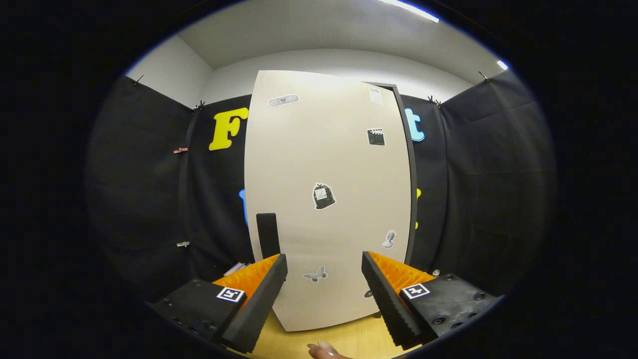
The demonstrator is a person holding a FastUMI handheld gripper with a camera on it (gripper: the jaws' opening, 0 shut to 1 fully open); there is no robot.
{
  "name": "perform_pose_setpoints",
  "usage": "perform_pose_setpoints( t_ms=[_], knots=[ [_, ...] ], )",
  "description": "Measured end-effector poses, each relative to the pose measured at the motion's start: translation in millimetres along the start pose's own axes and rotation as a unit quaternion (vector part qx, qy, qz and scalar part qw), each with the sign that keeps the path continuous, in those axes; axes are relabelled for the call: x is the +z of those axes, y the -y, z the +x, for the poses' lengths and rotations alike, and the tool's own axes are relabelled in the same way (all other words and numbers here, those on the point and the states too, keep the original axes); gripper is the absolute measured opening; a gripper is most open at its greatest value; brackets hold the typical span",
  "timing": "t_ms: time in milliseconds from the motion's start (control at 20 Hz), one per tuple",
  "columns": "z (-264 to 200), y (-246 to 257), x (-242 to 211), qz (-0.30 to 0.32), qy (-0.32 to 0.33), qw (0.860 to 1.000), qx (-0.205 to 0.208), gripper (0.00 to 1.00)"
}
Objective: Open the shoe cabinet door, grab the shoes and put them into the shoe cabinet, then close the shoe cabinet door.
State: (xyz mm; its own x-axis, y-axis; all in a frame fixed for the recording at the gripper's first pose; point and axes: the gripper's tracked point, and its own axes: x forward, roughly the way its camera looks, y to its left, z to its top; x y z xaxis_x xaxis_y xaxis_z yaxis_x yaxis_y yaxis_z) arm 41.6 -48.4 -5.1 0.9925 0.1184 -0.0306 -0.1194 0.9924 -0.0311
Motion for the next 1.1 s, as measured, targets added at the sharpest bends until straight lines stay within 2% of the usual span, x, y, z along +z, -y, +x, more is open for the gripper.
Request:
perform_pose_setpoints(
  t_ms=[450, 1100],
  knots=[
    [-4.4, -0.1, -3.0, -0.021, -0.003, 1.000, -0.006, 0.98],
    [-4.6, 0.0, -7.3, -0.020, -0.008, 1.000, -0.016, 0.98]
  ],
)
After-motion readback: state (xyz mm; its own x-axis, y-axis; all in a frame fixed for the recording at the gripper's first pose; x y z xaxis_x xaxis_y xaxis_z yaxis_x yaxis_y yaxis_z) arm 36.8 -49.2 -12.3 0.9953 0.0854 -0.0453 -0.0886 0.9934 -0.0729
